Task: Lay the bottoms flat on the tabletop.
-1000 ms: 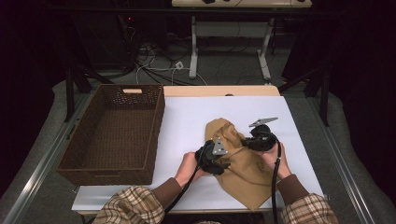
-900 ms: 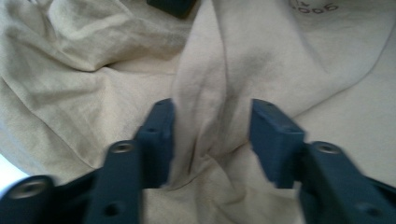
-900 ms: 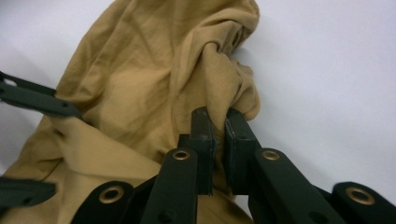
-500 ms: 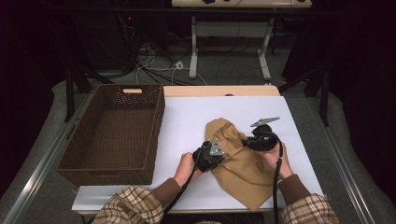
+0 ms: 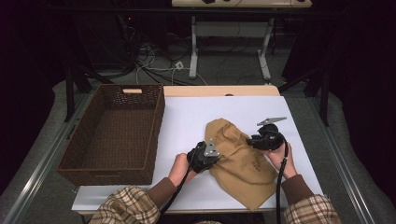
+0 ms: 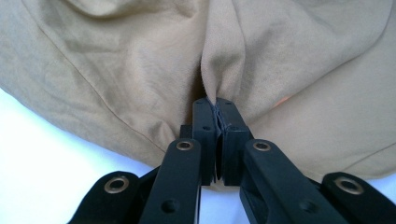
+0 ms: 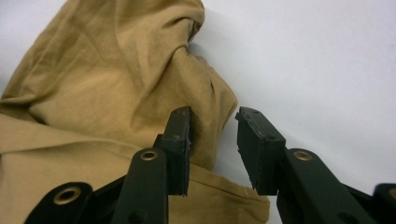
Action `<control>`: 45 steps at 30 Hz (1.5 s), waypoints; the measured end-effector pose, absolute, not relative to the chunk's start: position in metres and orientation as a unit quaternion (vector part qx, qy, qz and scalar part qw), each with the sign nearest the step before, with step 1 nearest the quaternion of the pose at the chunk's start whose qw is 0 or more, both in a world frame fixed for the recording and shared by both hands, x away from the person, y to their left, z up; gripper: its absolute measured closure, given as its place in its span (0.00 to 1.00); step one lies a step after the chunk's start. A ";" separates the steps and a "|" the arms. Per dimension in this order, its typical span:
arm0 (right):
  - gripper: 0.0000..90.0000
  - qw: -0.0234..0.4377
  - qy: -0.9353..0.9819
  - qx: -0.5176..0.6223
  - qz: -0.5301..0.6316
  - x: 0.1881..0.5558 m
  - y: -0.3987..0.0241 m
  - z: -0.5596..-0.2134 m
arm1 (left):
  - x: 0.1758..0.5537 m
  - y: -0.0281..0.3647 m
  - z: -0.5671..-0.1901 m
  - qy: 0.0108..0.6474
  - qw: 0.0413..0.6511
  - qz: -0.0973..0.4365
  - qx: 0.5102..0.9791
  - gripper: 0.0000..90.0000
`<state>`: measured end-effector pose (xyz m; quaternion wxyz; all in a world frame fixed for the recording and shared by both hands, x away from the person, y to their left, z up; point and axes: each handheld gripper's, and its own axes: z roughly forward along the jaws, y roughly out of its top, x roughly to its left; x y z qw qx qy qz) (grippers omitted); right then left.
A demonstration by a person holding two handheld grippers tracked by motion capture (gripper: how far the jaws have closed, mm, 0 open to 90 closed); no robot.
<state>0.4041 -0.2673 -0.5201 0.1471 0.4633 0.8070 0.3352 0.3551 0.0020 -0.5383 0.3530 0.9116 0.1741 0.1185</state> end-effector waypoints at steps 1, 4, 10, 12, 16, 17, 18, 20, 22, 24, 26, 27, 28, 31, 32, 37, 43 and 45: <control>0.72 0.141 0.808 0.464 0.334 0.405 -0.267 -0.522 | 0.356 0.001 -0.538 0.174 0.352 0.119 0.912 0.97; 0.77 0.123 0.817 0.462 0.323 0.406 -0.261 -0.531 | 0.357 -0.003 -0.538 0.173 0.348 0.117 0.914 0.87; 0.91 0.120 0.827 0.450 0.315 0.405 -0.251 -0.534 | 0.358 -0.018 -0.535 0.179 0.341 0.108 0.917 0.43; 0.91 0.121 0.827 0.447 0.318 0.405 -0.249 -0.533 | 0.358 -0.022 -0.536 0.177 0.342 0.109 0.916 0.35; 0.91 0.121 0.831 0.440 0.318 0.405 -0.245 -0.534 | 0.358 -0.031 -0.538 0.164 0.341 0.112 0.919 0.35; 0.91 0.123 0.831 0.438 0.320 0.405 -0.244 -0.534 | 0.358 -0.033 -0.539 0.161 0.340 0.112 0.920 0.37; 0.91 0.122 0.831 0.438 0.321 0.405 -0.244 -0.533 | 0.357 -0.035 -0.540 0.153 0.339 0.111 0.922 0.42; 0.87 0.119 0.831 0.440 0.320 0.405 -0.245 -0.533 | 0.356 -0.039 -0.541 0.138 0.340 0.107 0.924 0.55; 0.79 0.118 0.830 0.440 0.322 0.406 -0.248 -0.533 | 0.355 -0.041 -0.544 0.130 0.334 0.111 0.927 0.74; 0.74 0.116 0.829 0.440 0.324 0.406 -0.249 -0.533 | 0.355 -0.041 -0.546 0.127 0.332 0.109 0.928 0.86; 0.69 0.121 0.828 0.440 0.325 0.405 -0.251 -0.532 | 0.355 -0.036 -0.545 0.132 0.337 0.108 0.926 0.93; 0.68 0.121 0.828 0.440 0.325 0.405 -0.252 -0.531 | 0.356 -0.032 -0.544 0.135 0.342 0.104 0.924 0.94; 0.66 0.123 0.826 0.441 0.329 0.405 -0.254 -0.529 | 0.356 -0.028 -0.543 0.139 0.345 0.106 0.922 0.95; 0.62 0.127 0.821 0.445 0.334 0.404 -0.259 -0.525 | 0.354 -0.019 -0.539 0.148 0.350 0.106 0.919 0.96; 0.61 0.130 0.819 0.447 0.335 0.404 -0.261 -0.524 | 0.352 -0.016 -0.538 0.150 0.349 0.109 0.919 0.96; 0.57 0.139 0.809 0.455 0.344 0.402 -0.268 -0.519 | 0.345 -0.004 -0.532 0.155 0.340 0.126 0.919 0.96; 0.55 0.141 0.806 0.464 0.340 0.404 -0.272 -0.521 | 0.341 0.010 -0.533 0.171 0.308 0.139 0.925 0.96; 0.55 0.149 0.808 0.465 0.331 0.404 -0.272 -0.523 | 0.342 0.013 -0.534 0.175 0.301 0.134 0.928 0.95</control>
